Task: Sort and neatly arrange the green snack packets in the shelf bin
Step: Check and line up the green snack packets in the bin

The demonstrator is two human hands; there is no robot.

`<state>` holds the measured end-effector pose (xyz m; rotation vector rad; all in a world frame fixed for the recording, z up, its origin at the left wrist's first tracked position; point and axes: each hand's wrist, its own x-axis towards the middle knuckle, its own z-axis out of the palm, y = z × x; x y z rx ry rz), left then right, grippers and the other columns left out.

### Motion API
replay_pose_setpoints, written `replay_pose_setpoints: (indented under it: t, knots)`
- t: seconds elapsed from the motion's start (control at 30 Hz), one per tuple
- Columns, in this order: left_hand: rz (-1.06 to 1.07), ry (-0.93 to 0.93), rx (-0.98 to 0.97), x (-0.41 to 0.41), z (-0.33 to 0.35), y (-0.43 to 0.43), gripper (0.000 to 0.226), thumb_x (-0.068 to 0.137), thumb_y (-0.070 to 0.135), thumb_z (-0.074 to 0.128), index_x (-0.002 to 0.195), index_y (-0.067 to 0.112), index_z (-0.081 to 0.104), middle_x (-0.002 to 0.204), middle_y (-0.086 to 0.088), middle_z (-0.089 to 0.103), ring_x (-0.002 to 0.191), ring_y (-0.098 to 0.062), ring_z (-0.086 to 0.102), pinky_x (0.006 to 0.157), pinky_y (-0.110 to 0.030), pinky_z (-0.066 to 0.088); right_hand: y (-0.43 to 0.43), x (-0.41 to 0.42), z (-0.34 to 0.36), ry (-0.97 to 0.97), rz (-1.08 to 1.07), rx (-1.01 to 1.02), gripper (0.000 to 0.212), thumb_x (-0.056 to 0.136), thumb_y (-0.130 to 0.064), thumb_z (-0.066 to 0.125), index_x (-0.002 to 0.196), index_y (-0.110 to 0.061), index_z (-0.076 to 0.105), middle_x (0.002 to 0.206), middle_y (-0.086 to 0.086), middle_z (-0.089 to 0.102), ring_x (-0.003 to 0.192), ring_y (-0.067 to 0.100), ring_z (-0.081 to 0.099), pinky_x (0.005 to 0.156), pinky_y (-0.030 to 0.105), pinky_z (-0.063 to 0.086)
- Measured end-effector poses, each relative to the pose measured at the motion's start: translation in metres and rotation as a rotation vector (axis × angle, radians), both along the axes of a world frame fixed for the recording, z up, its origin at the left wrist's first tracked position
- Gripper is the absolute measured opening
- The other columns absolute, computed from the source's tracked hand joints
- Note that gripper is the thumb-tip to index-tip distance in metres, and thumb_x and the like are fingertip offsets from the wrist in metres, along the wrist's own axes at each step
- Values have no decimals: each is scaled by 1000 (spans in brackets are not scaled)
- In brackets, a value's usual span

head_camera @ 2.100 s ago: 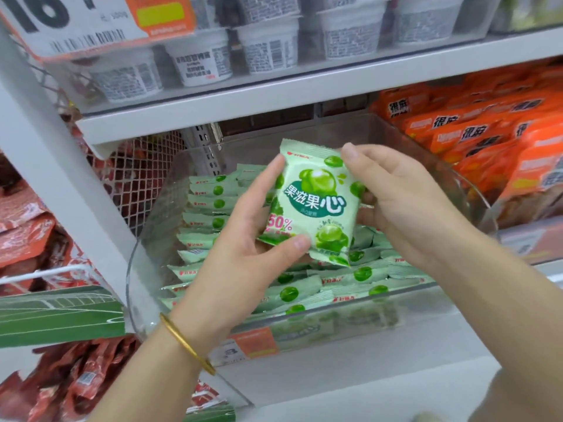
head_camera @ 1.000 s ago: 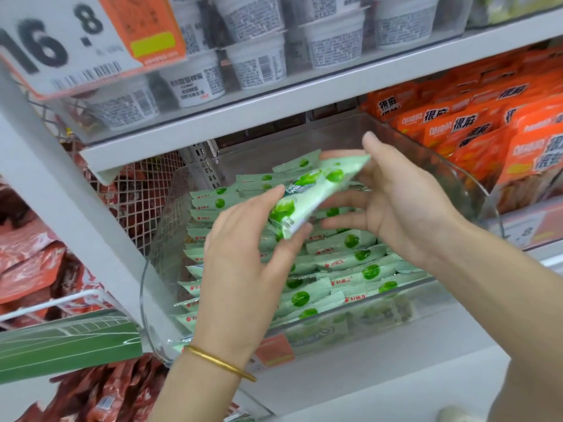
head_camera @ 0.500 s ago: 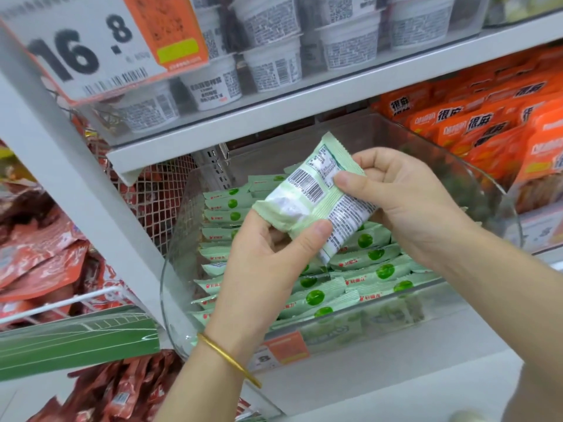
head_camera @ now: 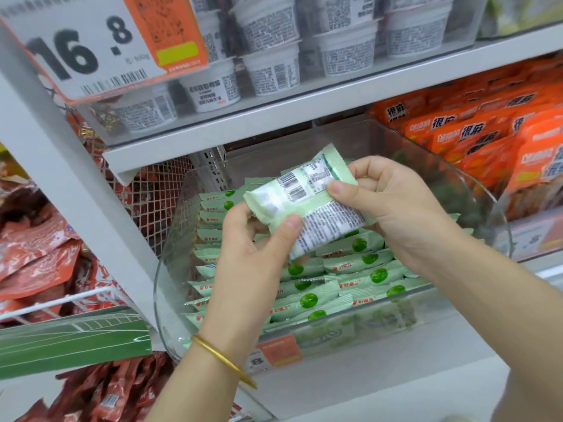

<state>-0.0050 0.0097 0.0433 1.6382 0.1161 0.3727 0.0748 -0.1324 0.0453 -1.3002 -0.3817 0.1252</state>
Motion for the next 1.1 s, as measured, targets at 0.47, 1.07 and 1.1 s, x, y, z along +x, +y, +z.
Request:
replay_pose_setpoints:
  t: [0.47, 1.07, 1.1]
  knots:
    - [76, 191, -312, 9, 12, 20, 34, 94, 34, 49, 95, 3, 63, 71, -7, 67, 43, -11, 52, 37, -17, 39, 3, 3, -3, -596, -72, -457, 38, 69, -3, 78, 89, -33, 68, 114, -20, 58, 112, -7, 52, 94, 11, 39]
    - [170, 320, 1215, 35, -20, 46, 43, 98, 37, 30, 141, 28, 34, 155, 4, 19, 144, -15, 5, 114, -44, 11, 43, 19, 12, -870, -399, -1044, 23, 90, -39, 58, 91, -16, 56, 87, 2, 58, 87, 29, 57, 62, 34, 38]
    - [162, 352, 1220, 35, -22, 46, 44, 99, 39, 29, 141, 28, 33, 156, 1, 16, 144, -16, 2, 114, -44, 10, 47, 20, 16, -857, -377, -1130, 23, 90, -40, 56, 92, -17, 55, 89, 3, 59, 90, 30, 57, 61, 33, 35]
